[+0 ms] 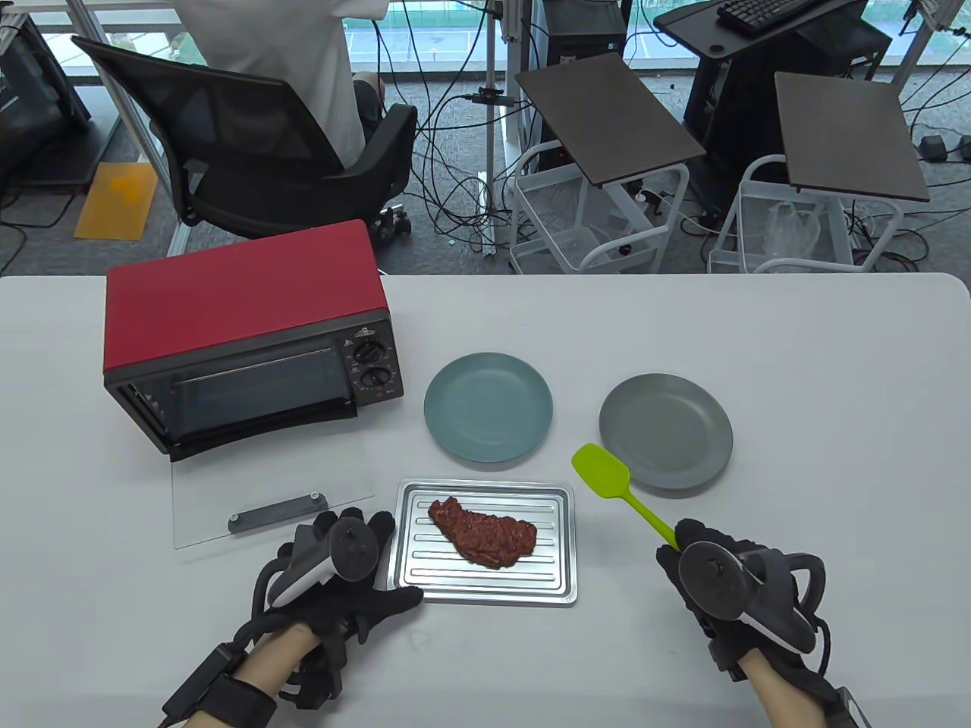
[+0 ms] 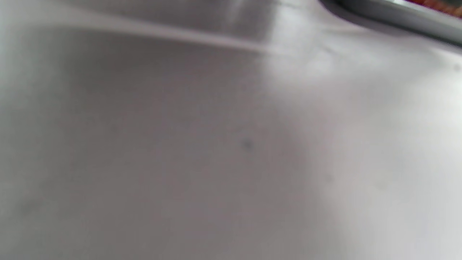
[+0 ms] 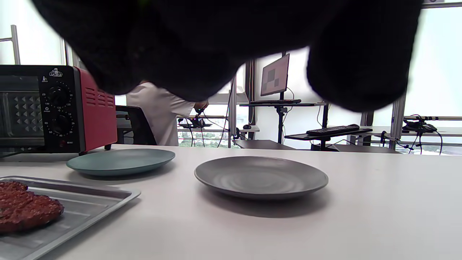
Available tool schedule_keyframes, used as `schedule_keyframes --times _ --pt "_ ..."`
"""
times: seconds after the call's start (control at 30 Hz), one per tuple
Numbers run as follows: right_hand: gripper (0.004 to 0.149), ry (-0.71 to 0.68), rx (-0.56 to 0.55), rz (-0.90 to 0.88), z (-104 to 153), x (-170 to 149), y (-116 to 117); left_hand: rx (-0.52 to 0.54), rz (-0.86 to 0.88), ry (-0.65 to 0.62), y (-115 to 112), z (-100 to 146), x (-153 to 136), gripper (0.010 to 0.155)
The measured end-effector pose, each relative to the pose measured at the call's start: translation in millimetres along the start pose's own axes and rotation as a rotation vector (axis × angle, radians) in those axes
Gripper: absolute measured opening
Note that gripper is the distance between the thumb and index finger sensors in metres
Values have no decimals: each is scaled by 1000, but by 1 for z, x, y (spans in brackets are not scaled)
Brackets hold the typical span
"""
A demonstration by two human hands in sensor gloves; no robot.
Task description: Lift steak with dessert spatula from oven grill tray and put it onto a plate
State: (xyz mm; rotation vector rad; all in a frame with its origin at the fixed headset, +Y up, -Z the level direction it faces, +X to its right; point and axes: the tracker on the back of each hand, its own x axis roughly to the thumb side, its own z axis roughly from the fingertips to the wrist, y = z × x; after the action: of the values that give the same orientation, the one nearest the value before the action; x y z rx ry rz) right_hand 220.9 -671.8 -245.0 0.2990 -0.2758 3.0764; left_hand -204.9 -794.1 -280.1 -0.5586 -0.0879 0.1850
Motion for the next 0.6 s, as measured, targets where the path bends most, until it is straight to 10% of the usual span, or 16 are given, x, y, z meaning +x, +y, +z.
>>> schedule_keyframes --times 0.6 --pt "45 -145 227 52 -3 8 37 -54 -13 20 -2 -6 2 100"
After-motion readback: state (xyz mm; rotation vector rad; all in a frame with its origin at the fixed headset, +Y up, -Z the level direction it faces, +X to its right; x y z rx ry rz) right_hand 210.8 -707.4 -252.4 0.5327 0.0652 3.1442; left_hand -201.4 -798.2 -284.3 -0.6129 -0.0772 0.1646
